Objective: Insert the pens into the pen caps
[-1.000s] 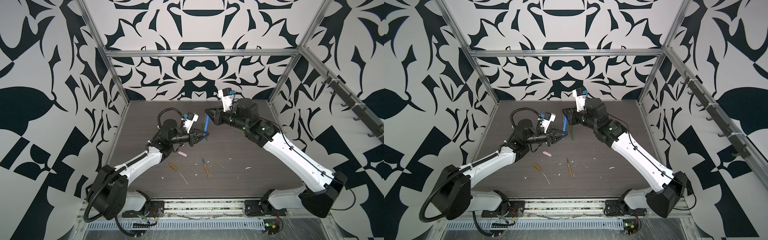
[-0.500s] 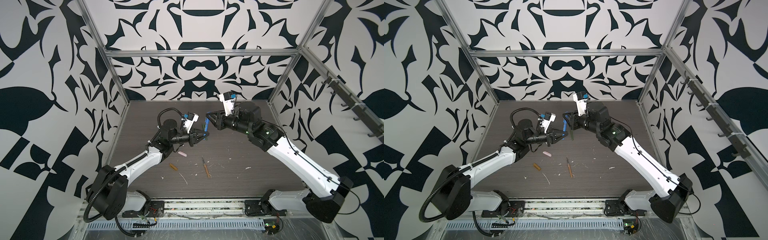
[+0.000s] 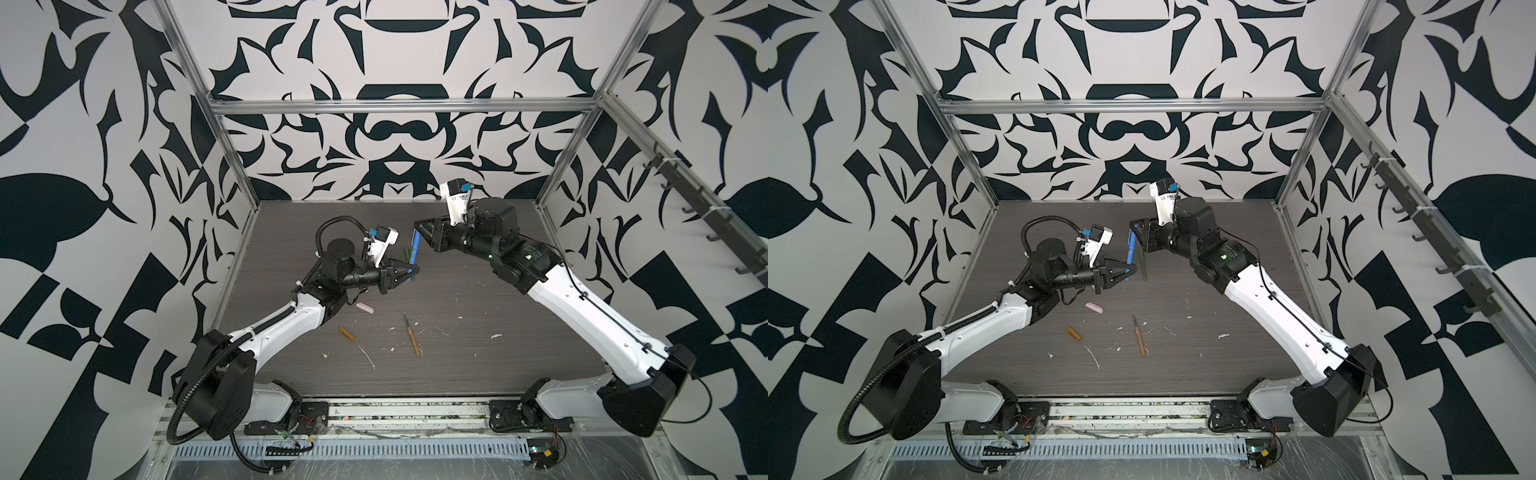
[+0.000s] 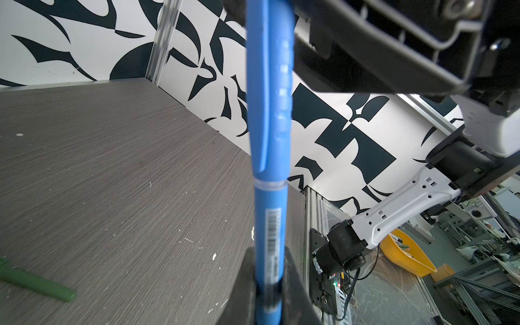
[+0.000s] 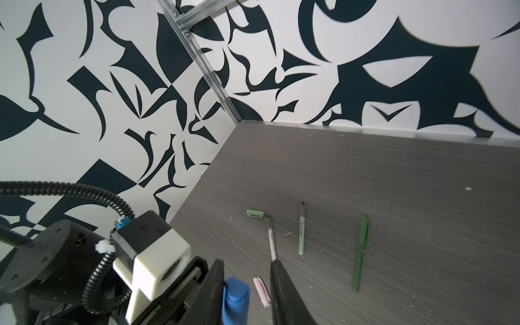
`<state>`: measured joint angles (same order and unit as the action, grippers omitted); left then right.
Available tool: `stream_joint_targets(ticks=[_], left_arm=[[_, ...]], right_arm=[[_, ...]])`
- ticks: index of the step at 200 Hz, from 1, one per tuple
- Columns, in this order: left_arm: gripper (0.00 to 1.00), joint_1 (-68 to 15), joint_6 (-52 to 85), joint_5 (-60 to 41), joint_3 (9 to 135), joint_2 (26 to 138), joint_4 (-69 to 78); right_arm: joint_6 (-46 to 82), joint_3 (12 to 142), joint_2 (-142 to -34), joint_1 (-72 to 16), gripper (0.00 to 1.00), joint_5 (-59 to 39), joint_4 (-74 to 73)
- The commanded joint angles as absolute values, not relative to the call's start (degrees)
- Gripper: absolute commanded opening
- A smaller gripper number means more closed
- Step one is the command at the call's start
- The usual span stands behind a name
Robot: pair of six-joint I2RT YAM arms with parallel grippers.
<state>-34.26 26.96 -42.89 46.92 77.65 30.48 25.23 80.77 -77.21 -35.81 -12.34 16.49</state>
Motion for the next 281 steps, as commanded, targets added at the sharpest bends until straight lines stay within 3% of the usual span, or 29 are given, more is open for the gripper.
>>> stream_joint_targets(ticks=[1, 34, 58, 94, 198, 264, 281], left_arm=[[0.00, -34.5, 26.1, -44.2, 48.6, 77.0, 32.4], [0.00, -34.5, 26.1, -43.8, 48.5, 76.7, 32.5], [0.00, -34.5, 26.5, -42.1, 47.7, 75.4, 33.4], [0.00, -34.5, 26.2, -37.8, 45.8, 71.2, 34.5], [0.00, -31.0, 28.8, -31.0, 42.3, 66.8, 39.7], [0.00, -29.2, 30.4, -32.1, 42.7, 67.5, 40.5], [0.00, -29.2, 30.7, -33.8, 43.4, 68.8, 40.2]], right_arm=[[26.0, 82.2, -76.8, -35.7, 0.23, -16.1, 15.3], [27.1, 80.1, -75.9, -35.7, 0.04, -18.5, 14.7], [27.6, 77.0, -75.6, -35.8, 0.00, -22.8, 12.4], [28.4, 67.6, -74.4, -37.3, 0.00, -29.1, 4.8], [24.8, 57.5, -74.3, -45.4, 0.00, -23.0, 6.6], [26.3, 54.6, -74.9, -47.2, 0.00, -21.6, 4.8], [25.3, 59.0, -74.4, -47.3, 0.15, -19.1, 6.7]])
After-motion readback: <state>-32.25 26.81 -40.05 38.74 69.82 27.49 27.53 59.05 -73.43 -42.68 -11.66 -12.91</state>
